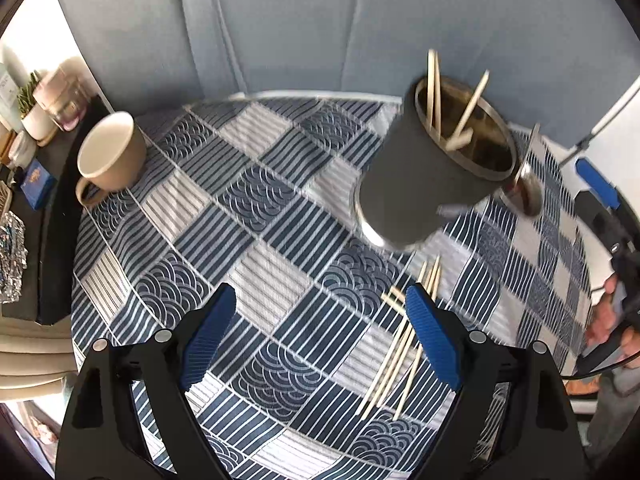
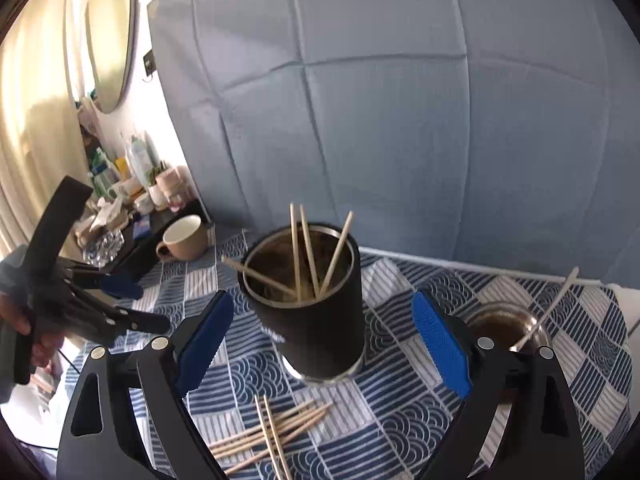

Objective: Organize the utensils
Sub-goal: 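Move the right tool back toward the remaining chopsticks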

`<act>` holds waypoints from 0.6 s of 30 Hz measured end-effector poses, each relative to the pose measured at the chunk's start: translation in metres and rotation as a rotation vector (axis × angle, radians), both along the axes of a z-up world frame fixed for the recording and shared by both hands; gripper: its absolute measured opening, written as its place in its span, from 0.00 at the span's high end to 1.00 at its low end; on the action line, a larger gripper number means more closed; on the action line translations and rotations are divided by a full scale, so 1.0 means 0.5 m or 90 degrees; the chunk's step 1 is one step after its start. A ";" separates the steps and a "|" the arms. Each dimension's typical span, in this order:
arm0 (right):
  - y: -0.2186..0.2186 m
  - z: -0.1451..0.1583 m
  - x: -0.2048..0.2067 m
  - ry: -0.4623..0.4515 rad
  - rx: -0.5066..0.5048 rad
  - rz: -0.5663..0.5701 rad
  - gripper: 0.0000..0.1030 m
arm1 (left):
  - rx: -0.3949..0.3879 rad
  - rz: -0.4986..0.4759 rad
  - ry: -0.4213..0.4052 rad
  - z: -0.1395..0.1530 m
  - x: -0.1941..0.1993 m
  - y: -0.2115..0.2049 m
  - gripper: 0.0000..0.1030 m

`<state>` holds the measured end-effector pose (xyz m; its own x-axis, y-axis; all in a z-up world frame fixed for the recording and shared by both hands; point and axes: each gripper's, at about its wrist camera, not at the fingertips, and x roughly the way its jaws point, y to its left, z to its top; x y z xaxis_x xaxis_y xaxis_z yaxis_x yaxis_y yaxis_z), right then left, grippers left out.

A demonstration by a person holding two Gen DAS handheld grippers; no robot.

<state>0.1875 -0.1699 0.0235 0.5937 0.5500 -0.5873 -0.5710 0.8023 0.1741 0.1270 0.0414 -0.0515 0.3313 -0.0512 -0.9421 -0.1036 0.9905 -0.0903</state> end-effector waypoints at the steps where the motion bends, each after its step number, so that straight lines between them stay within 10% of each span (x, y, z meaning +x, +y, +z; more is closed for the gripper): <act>1: 0.001 -0.006 -0.003 0.005 -0.004 0.000 0.16 | 0.000 0.001 0.007 -0.010 -0.002 0.001 0.17; 18: 0.052 -0.134 -0.054 0.083 -0.118 0.083 0.16 | 0.073 -0.120 0.099 -0.151 -0.051 -0.061 0.17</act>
